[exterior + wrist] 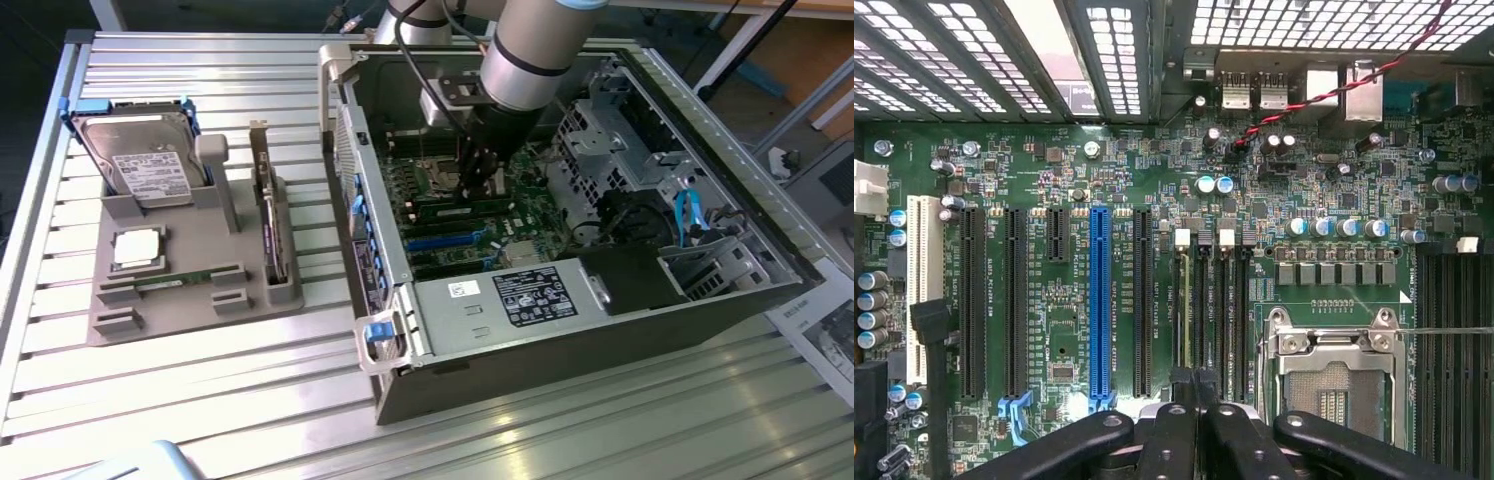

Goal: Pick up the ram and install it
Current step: 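Press down the ram until it locks into place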

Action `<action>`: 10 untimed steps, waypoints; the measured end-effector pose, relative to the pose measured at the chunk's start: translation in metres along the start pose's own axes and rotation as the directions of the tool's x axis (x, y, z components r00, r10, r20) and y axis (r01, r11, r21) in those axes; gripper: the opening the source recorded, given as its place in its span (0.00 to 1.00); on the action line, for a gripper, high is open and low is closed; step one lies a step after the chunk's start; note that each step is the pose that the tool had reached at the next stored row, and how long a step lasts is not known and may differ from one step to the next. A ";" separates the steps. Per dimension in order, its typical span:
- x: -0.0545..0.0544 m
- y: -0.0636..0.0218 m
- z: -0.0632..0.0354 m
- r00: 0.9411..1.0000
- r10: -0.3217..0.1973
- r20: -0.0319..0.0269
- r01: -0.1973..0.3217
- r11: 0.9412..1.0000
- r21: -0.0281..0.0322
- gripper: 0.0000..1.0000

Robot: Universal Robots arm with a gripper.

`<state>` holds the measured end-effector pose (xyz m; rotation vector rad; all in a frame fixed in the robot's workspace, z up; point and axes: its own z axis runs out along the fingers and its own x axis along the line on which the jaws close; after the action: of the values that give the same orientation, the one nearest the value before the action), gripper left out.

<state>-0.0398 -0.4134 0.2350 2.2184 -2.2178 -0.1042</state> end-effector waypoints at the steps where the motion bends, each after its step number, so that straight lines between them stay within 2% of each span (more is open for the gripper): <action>1: 0.000 0.0000 0.0000 1.000 0.000 0.000 0.000 1.000 0.000 0.10; 10: 0.000 -0.0001 0.0015 1.000 0.000 0.000 0.000 1.000 0.000 0.10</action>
<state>-0.0398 -0.4134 0.2334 2.2185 -2.2178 -0.1044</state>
